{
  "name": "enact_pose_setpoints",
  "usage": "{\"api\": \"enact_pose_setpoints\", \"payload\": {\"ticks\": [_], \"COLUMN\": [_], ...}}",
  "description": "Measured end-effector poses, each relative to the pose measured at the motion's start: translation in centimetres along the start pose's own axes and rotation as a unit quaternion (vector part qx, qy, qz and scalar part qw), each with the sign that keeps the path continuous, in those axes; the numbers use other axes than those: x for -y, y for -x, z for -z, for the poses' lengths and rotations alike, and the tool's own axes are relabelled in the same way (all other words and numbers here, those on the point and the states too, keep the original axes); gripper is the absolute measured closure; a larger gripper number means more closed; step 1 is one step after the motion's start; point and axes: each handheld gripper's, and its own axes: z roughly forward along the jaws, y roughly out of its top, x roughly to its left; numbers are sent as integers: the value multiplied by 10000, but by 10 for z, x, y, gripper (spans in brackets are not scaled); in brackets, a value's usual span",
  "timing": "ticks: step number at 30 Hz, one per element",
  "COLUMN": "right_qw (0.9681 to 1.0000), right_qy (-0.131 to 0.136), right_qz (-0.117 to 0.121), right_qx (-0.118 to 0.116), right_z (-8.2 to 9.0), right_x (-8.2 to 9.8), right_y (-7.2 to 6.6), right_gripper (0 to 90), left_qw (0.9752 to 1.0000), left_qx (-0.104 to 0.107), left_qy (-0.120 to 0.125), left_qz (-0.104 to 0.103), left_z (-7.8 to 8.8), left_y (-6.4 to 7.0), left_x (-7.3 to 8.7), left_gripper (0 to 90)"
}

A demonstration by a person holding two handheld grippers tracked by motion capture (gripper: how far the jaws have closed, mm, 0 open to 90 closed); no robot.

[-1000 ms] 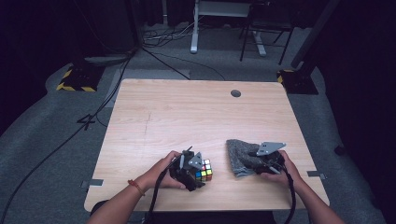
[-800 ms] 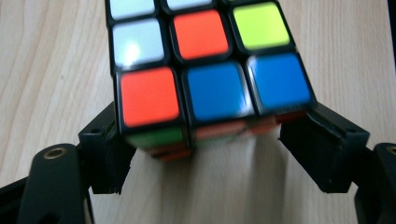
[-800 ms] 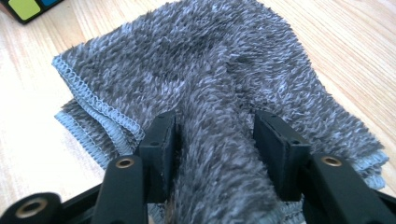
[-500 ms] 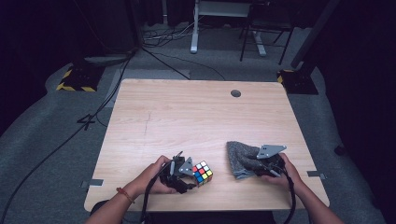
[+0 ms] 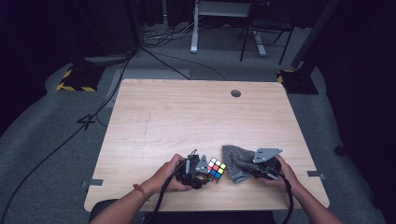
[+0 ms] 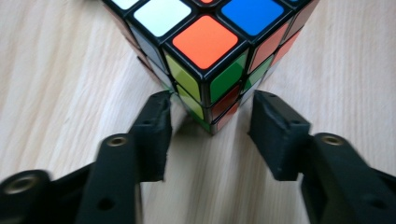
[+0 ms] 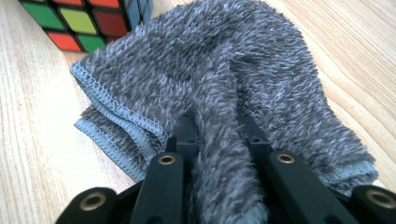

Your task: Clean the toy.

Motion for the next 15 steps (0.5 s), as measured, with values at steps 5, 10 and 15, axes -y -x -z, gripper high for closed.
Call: {"api": "enact_pose_setpoints", "payload": {"ticks": [5,10,15], "right_qw": [10000,10000,10000], "right_qy": [-1,-4,5], "right_qz": [12,7,0], "right_qx": [-38,-50,-69], "right_z": [0,0,0], "right_x": [0,0,0], "right_y": [1,1,1], "right_gripper": [749,745,744], "left_qw": [9995,9980,9963], "left_qx": [228,486,705], "left_qy": [211,371,421], "left_qz": [25,-143,-267], "left_z": [-3,-5,-12], "left_y": [-9,-19,-27], "left_x": [2,-10,-23], "left_gripper": [228,150,155]}}
